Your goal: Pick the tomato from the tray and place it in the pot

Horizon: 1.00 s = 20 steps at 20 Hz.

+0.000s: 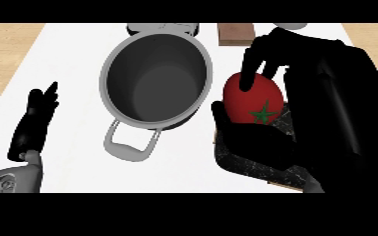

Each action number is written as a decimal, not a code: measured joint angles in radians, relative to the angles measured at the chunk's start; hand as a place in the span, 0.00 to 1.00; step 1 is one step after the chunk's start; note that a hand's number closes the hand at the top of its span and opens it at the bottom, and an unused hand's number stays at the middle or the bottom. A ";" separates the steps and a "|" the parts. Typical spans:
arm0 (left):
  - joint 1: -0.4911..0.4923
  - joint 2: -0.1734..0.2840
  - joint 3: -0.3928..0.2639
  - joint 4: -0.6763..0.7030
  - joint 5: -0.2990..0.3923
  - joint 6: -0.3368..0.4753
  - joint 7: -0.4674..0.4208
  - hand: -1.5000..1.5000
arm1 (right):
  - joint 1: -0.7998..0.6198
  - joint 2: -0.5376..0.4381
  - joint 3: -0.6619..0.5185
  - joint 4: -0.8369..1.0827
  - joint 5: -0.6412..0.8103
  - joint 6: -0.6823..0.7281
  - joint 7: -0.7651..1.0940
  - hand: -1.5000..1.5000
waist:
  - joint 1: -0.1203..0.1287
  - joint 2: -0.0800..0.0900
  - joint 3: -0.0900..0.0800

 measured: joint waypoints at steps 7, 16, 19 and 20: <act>0.009 0.001 -0.002 -0.031 0.010 -0.017 0.012 0.50 | -0.210 0.024 0.029 0.305 -0.097 -0.100 0.125 1.00 | 0.011 0.002 0.000; -0.010 -0.005 -0.010 -0.022 0.003 -0.018 0.022 0.50 | -0.307 0.029 0.117 0.678 -0.239 -0.285 0.104 1.00 | 0.015 0.005 0.001; -0.014 0.002 -0.003 -0.009 0.007 -0.024 0.011 0.50 | -0.306 0.030 0.150 0.776 -0.318 -0.382 0.117 0.00 | 0.021 0.006 0.001; -0.012 0.003 -0.001 -0.009 0.010 -0.026 0.005 0.50 | -0.307 0.030 0.158 0.816 -0.343 -0.407 0.109 0.00 | 0.022 0.007 0.001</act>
